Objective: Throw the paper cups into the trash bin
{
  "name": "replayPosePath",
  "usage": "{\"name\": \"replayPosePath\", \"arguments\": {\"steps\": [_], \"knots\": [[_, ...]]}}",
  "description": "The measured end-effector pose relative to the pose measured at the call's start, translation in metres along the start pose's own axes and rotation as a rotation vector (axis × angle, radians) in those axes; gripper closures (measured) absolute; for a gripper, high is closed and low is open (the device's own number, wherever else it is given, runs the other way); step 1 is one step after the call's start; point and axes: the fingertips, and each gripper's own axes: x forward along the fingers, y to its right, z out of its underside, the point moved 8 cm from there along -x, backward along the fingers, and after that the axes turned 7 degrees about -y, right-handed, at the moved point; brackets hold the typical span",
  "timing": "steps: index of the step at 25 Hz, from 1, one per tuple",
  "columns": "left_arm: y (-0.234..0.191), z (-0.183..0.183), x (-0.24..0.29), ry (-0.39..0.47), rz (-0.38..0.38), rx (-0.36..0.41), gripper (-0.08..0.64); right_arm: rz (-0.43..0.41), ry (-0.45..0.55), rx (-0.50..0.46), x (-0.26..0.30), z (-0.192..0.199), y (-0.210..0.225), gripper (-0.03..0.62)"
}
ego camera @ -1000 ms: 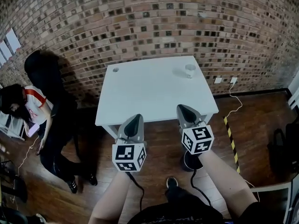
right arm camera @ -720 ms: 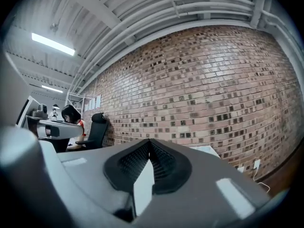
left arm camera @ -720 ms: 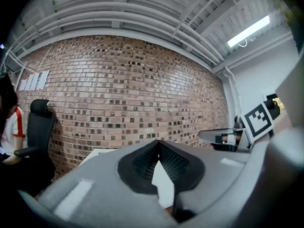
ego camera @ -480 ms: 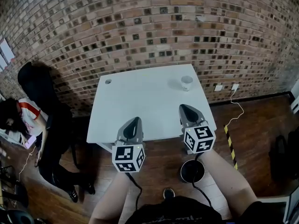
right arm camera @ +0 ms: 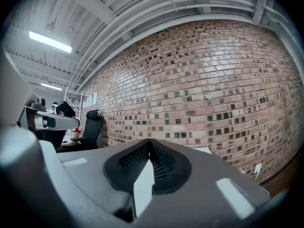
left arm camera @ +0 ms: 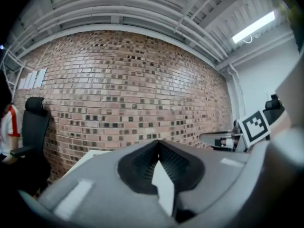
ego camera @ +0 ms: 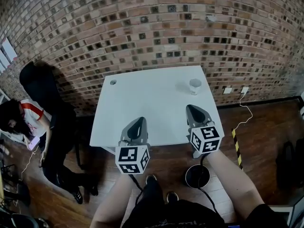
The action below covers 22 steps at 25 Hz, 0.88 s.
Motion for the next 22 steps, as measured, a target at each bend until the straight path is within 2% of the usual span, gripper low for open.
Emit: {"name": "replayPosePath", "arguments": {"steps": [4,10,15,22], "knots": [[-0.007,0.004,0.016,0.003,0.028,0.001,0.555,0.006,-0.001,-0.025,0.005,0.004,-0.001,0.584],[-0.025,0.009,0.055,0.006,0.094,-0.032,0.555,0.088,-0.002,-0.024,0.025,0.001,0.016,0.584],[-0.052,0.004,0.105,0.006,0.155,0.001,0.555,0.142,-0.017,-0.02,0.069,-0.003,0.022,0.584],[-0.089,-0.005,0.168,-0.018,0.254,-0.016,0.555,0.193,-0.033,0.013,0.134,-0.009,0.017,0.584]]}}
